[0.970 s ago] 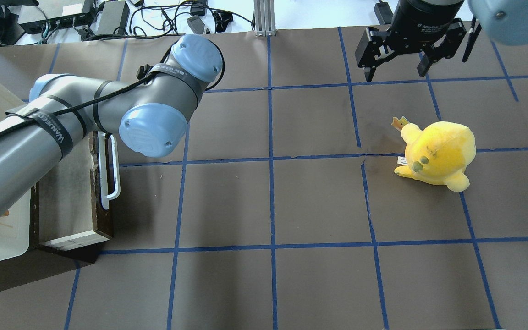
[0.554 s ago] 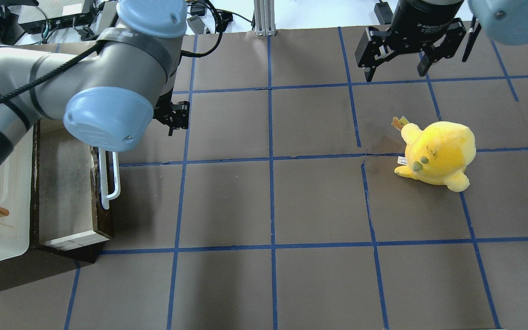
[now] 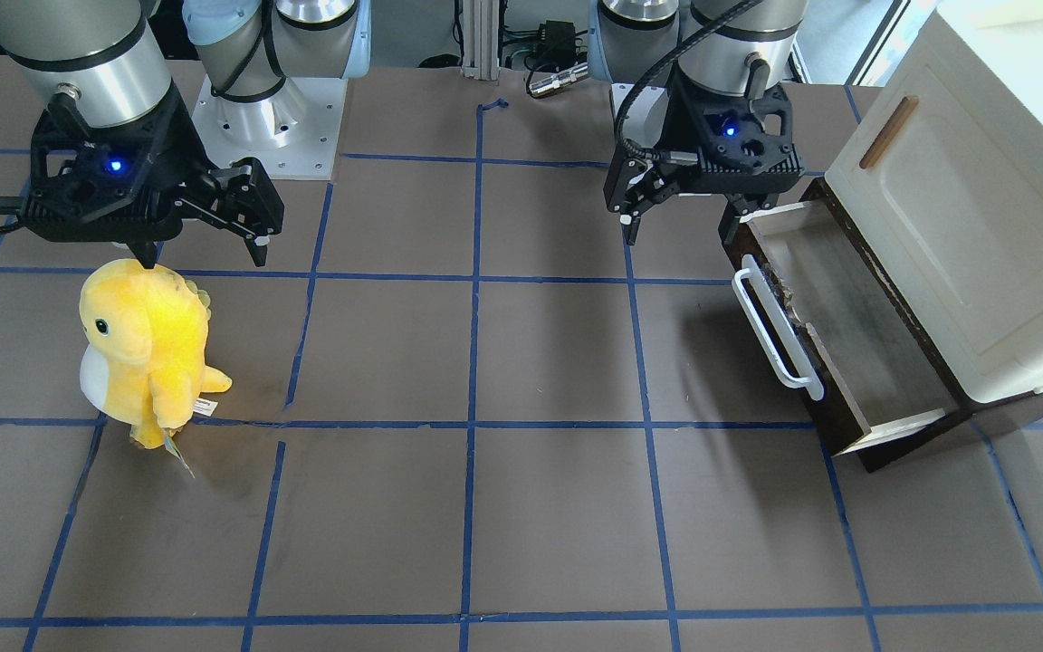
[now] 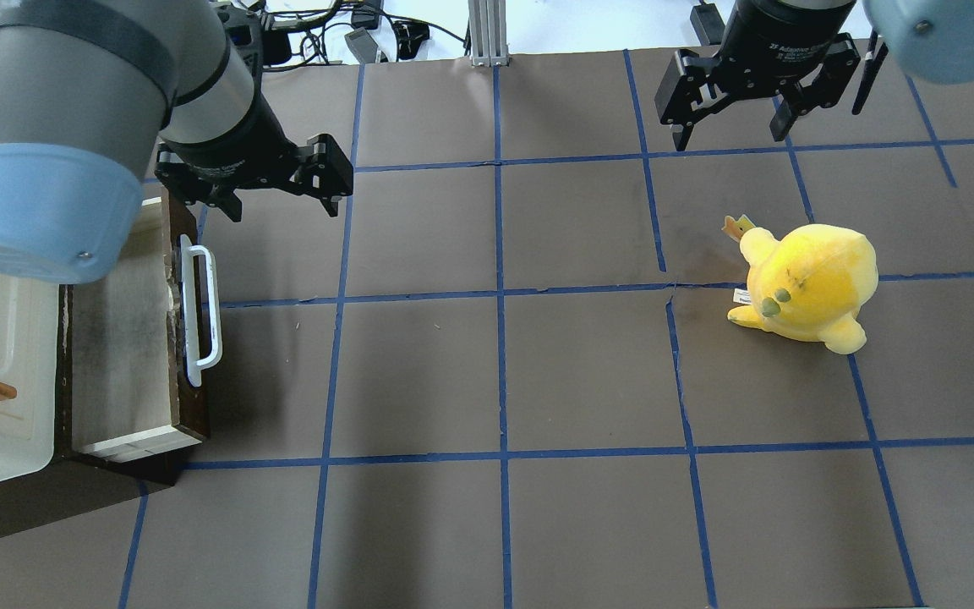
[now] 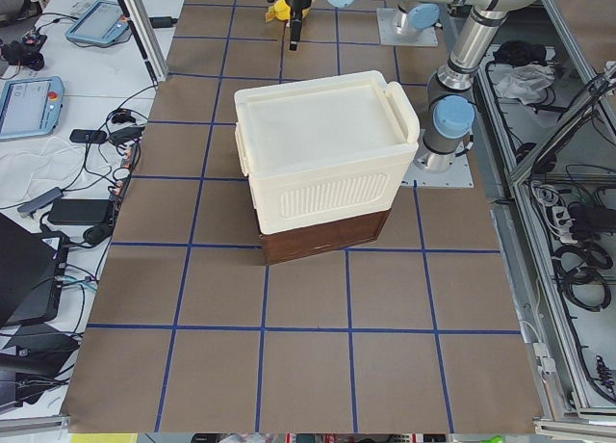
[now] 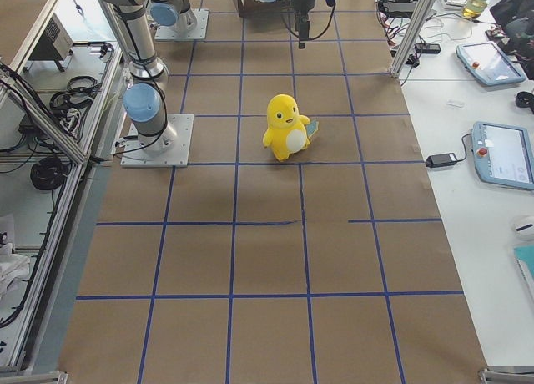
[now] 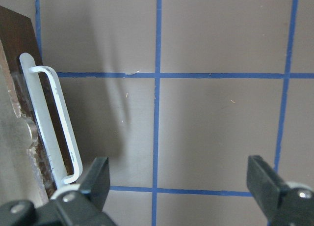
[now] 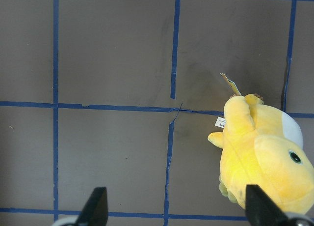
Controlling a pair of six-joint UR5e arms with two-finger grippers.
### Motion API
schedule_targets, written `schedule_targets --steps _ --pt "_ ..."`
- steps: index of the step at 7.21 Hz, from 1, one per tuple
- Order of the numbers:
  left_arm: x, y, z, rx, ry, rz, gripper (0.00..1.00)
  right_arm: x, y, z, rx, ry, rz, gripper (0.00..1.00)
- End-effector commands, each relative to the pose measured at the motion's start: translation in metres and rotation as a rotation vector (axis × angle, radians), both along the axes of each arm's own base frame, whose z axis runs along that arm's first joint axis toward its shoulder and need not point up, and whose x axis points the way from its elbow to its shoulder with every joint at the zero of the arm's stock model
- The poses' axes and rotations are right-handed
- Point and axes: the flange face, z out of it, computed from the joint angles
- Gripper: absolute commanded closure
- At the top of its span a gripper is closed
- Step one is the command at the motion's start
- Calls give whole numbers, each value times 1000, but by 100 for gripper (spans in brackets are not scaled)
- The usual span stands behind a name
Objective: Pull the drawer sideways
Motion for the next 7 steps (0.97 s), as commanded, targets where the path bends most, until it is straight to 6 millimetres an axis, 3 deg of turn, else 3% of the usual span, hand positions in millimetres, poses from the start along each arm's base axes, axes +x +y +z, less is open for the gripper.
schedule_targets --steps 1,7 --pt "21 1 11 28 97 44 0 0 0 0 0 0 0 0" --pt "44 10 32 43 -46 38 0 0 0 0 0 0 0 0"
